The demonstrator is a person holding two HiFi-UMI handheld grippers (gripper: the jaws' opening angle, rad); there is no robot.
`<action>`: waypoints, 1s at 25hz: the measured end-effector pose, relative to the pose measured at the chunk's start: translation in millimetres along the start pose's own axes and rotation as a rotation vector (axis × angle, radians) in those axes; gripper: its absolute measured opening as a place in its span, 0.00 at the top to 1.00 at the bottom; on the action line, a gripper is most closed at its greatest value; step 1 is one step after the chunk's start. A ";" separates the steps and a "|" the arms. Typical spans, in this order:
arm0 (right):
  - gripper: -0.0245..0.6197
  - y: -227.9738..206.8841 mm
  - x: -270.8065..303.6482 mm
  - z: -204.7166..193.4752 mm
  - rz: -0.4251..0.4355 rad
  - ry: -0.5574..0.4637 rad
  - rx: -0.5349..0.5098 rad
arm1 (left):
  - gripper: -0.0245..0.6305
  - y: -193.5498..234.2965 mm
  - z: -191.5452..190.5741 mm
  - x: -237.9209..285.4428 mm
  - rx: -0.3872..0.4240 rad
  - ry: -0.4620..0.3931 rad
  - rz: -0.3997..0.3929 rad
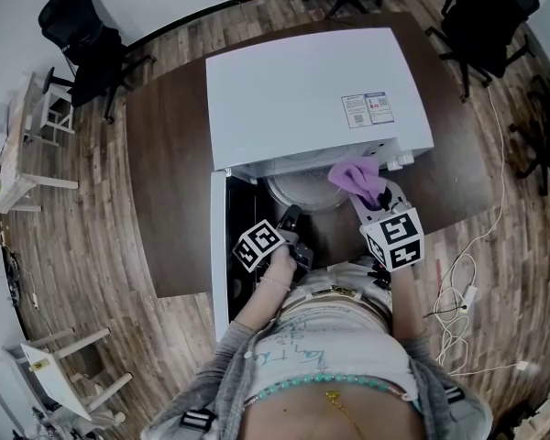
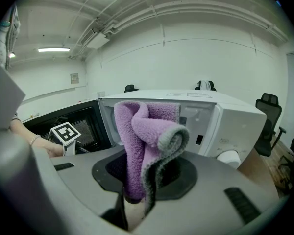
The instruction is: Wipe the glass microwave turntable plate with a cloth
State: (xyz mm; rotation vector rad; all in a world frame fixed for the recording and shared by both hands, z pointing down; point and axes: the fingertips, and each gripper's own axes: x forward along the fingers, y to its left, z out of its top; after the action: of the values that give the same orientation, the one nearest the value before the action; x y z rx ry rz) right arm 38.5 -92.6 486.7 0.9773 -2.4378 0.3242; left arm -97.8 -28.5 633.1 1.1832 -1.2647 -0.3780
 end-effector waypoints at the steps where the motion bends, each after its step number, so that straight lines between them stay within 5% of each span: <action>1: 0.79 0.6 -0.2 0.2 0.001 0.000 0.000 | 0.89 1.1 -1.5 -0.6 -0.009 0.003 0.000; 25: 0.79 1.7 14.5 -17.3 -0.025 0.079 -0.012 | 0.89 44.0 -21.7 0.2 -0.038 0.064 0.115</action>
State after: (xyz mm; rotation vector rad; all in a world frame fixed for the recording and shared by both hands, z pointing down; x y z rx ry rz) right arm 34.4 -93.1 509.0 0.9706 -2.3522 0.3322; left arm -94.8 -0.4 673.2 1.0772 -1.2577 -0.2762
